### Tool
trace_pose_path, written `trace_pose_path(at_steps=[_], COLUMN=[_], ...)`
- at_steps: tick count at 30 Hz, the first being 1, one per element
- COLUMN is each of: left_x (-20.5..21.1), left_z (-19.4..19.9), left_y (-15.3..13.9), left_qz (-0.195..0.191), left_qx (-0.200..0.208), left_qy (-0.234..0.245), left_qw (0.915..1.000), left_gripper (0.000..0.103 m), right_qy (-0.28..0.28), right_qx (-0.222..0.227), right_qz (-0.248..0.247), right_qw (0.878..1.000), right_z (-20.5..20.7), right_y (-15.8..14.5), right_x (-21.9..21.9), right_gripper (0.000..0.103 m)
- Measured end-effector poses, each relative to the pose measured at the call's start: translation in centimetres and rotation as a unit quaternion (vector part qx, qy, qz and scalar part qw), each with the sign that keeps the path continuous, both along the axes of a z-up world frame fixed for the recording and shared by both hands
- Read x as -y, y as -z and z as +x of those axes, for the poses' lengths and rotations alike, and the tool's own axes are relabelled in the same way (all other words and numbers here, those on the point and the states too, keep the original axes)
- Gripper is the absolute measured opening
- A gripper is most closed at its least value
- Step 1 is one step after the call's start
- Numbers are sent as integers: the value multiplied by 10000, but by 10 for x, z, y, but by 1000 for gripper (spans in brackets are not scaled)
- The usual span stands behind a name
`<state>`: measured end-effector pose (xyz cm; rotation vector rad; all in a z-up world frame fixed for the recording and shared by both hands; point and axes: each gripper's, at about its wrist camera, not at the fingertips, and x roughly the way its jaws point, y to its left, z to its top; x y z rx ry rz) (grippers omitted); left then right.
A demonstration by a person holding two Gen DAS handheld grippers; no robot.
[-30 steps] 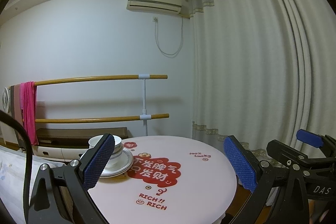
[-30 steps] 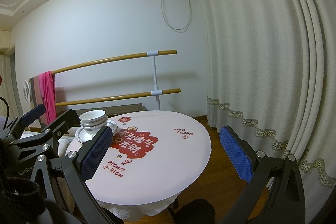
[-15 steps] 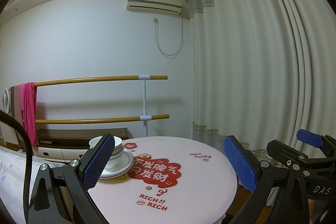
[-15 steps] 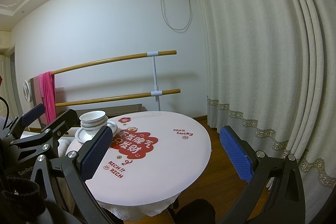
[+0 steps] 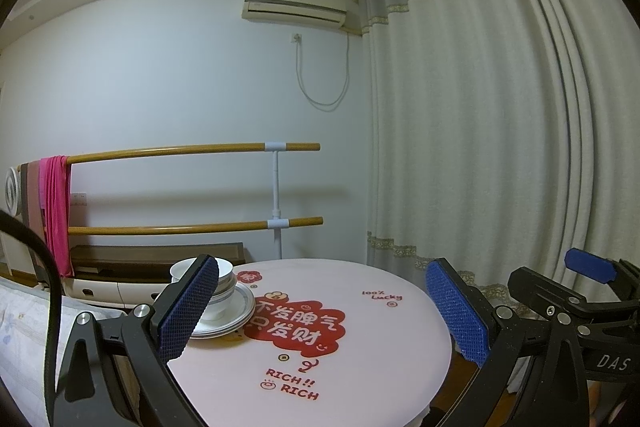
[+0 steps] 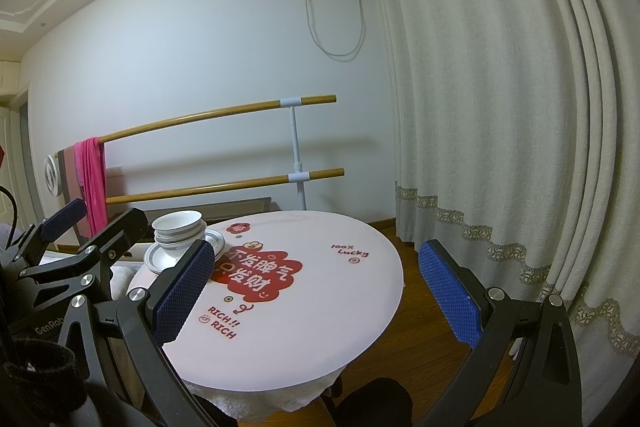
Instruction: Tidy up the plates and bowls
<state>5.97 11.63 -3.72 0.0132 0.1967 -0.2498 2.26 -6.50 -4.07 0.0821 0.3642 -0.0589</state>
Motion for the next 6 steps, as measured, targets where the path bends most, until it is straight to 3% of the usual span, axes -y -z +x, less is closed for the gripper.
trace_pose_path(at_steps=[6], left_x=[0], left_z=[0], left_y=[-1], left_qz=[-9], left_qx=[-15], left_qy=[-4], left_qw=[10000], left_gripper=[102], right_qy=[-6], right_qx=[-2], right_qz=[2], right_qw=[10000], right_z=[0], right_y=[0], right_x=[1], right_gripper=[103])
